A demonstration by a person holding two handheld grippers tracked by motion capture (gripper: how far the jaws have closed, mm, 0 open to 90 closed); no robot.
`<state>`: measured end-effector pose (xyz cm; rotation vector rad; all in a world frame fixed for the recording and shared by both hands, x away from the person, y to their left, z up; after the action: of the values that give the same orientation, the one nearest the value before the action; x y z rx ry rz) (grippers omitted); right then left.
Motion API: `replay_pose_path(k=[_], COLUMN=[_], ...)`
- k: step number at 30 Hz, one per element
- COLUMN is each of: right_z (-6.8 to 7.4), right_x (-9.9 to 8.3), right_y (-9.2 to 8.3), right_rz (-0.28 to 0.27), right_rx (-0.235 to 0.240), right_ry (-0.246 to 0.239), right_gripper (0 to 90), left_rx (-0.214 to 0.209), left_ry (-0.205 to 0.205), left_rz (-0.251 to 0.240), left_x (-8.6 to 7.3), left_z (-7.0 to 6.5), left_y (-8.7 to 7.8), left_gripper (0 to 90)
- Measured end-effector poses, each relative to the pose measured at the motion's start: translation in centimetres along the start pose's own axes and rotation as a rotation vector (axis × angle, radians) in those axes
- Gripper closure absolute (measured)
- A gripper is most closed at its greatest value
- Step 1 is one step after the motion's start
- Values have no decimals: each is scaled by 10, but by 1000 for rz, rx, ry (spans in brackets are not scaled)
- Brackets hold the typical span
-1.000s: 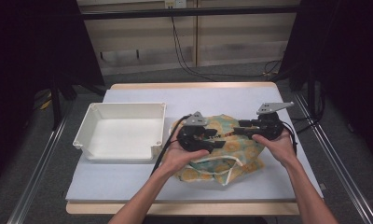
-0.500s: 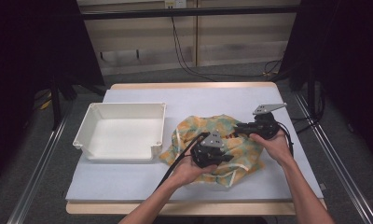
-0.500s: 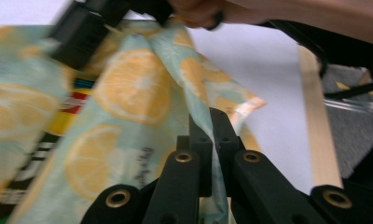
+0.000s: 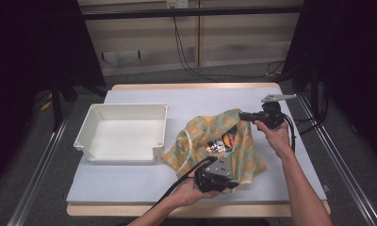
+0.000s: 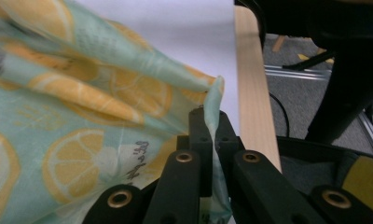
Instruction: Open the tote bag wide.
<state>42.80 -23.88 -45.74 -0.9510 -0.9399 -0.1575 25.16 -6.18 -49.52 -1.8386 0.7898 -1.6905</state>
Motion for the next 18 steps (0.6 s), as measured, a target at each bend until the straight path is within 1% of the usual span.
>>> replay_pose_path(k=[1,2,3,4,5,6,7,8,9,10,11,12,13,14,15,16,17,18], right_z=[-6,-6,-10,-10,-12,-14,-16,-16,-16,-16,-16,-12,-12,-8,-8,-4,-4,0], right_x=[1,1,0,0,0,-1,-4,-4,-9,-11,-11,-15,-15,-14,-14,-10,-10,-7], right_y=[4,4,12,12,14,19,26,26,35,37,37,41,41,37,37,28,28,23], right_rz=[-1,-1,24,24,32,42,48,48,67,77,77,89,89,82,82,61,61,45], right_rx=[-9,-9,-15,-15,-29,-42,-40,-40,-59,-71,-71,-75,-75,-65,-65,-65,-65,-60], right_ry=[18,18,19,19,18,21,31,31,34,27,27,19,19,15,15,3,3,-5], right_gripper=[900,900,900,900,900,900,900,900,900,900,900,885,885,825,825,770,770,746], left_rx=[5,5,11,11,8,7,20,20,23,24,24,42,42,55,55,68,76,72], left_ry=[10,10,3,3,-14,-10,-8,-8,-23,-33,-33,-39,-39,-60,-60,-59,-74,-95], left_rz=[12,12,13,13,2,9,9,9,2,-16,-16,-30,-30,-52,-52,-59,-65,-94], left_x=[-3,-3,-5,-5,-6,-7,-7,-7,-8,-7,-7,-6,-6,-4,-4,-3,-3,-1], left_z=[-2,-2,-1,-1,0,1,2,2,4,5,5,7,7,9,9,10,12,13], left_y=[1,1,1,1,1,1,3,3,4,2,2,-2,-2,-11,-11,-16,-22,-26], left_gripper=[900,900,900,900,900,900,900,900,900,900,895,851,790,753,732,705,705,674])
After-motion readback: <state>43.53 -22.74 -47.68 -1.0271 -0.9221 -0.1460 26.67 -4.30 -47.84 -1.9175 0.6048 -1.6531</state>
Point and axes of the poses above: each handheld gripper's, and its own axes: y roughly forward along the jaws, x roughly out of its top, z roughly to its left, the point moved 6 cm from there along y, roughly forward along the jaws, and after that the axes turned 10 degrees about z, right-handed, at the moved point
